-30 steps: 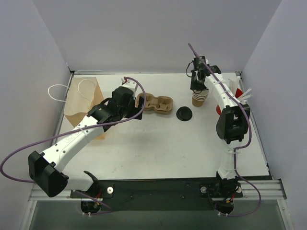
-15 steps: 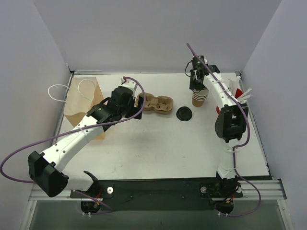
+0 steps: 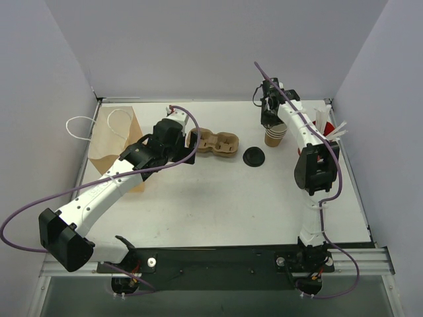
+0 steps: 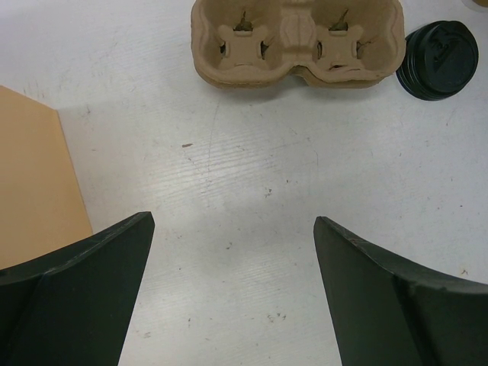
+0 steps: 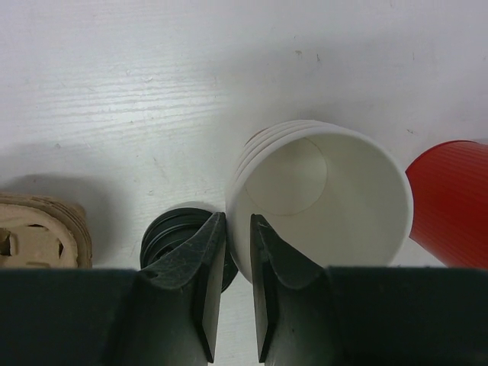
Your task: Pack the takeout coffee
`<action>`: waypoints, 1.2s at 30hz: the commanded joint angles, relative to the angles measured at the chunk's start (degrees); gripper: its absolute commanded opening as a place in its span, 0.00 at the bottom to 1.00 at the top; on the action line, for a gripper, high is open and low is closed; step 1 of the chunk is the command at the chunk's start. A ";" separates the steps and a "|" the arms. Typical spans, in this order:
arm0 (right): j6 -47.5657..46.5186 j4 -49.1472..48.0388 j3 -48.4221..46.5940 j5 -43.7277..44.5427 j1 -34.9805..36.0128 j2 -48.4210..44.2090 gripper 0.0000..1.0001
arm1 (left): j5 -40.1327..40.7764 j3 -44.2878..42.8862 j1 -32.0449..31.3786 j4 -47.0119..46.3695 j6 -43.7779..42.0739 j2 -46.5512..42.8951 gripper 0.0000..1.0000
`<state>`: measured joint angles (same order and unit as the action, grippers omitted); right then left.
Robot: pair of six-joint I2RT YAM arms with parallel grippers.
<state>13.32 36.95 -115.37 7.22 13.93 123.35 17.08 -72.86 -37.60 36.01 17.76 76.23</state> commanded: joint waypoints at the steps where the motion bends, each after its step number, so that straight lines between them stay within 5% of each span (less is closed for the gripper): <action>1: -0.84 1.81 -2.66 2.36 0.48 -0.65 0.16 | -0.56 -1.41 0.60 -1.03 -0.45 -0.90 0.97; 36: -2.95 2.86 -3.81 10.00 2.06 -2.76 0.00 | -0.91 -1.32 0.78 -0.94 -0.79 -0.90 0.97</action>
<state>11.77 37.74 -116.03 13.21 15.11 123.35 16.62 -72.86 -37.32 36.01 17.72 76.23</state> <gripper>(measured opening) 0.013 0.975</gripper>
